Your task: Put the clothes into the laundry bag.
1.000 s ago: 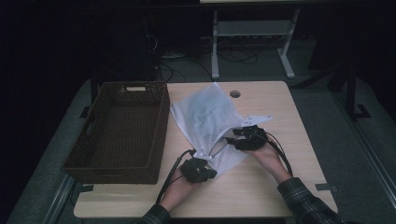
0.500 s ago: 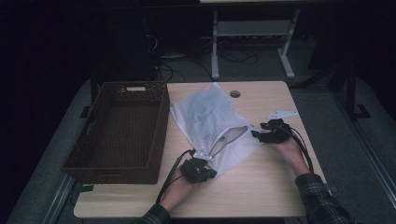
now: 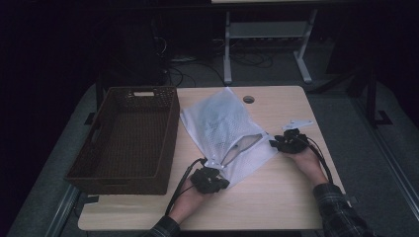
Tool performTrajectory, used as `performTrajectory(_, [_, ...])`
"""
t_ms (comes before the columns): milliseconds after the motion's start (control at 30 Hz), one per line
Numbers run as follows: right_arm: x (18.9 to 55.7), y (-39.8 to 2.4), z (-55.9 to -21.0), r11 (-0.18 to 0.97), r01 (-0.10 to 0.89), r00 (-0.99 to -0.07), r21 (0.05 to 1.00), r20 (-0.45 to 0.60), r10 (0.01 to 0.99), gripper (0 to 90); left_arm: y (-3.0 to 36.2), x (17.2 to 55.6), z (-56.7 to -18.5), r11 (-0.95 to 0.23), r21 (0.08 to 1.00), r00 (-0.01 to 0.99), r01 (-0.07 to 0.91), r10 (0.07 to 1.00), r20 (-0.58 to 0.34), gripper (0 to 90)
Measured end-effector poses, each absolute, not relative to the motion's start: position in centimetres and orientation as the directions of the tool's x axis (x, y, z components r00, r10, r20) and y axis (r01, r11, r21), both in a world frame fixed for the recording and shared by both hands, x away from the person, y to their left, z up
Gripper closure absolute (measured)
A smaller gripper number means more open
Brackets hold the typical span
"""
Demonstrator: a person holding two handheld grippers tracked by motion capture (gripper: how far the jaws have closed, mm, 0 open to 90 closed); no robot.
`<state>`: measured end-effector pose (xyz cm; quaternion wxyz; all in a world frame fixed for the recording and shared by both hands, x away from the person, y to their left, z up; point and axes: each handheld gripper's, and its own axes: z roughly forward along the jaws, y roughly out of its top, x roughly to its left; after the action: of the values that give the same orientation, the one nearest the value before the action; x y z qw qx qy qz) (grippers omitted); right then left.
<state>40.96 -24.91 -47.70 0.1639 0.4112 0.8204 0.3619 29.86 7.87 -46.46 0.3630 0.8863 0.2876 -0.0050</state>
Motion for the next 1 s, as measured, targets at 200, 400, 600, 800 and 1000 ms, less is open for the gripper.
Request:
performTrajectory(200, [40.7,-24.5,-47.6,0.421,0.546,-0.63,0.725,0.024,0.776,87.9,7.9,29.8,-46.3,-0.572,0.644,0.835,0.509,0.51,-0.206,88.9])
performTrajectory(400, [39.8,-24.8,-46.9,0.444,0.545,-0.63,0.711,-0.003,0.777,88.5,8.6,30.2,-46.0,-0.55,0.652,0.821,0.522,0.532,-0.208,88.9])
performTrajectory(600, [38.0,-25.3,-46.3,0.473,0.546,-0.631,0.691,-0.032,0.775,88.5,9.7,30.6,-45.5,-0.531,0.657,0.801,0.535,0.567,-0.195,88.9])
performTrajectory(800, [35.6,-26.1,-45.7,0.469,0.553,-0.633,0.688,-0.019,0.774,88.5,10.8,31.0,-45.2,-0.506,0.661,0.776,0.555,0.6,-0.192,88.9])
performTrajectory(1000, [32.9,-26.3,-45.1,0.487,0.541,-0.646,0.686,-0.031,0.762,88.5,11.4,31.2,-45.1,-0.497,0.66,0.763,0.563,0.619,-0.185,88.8])
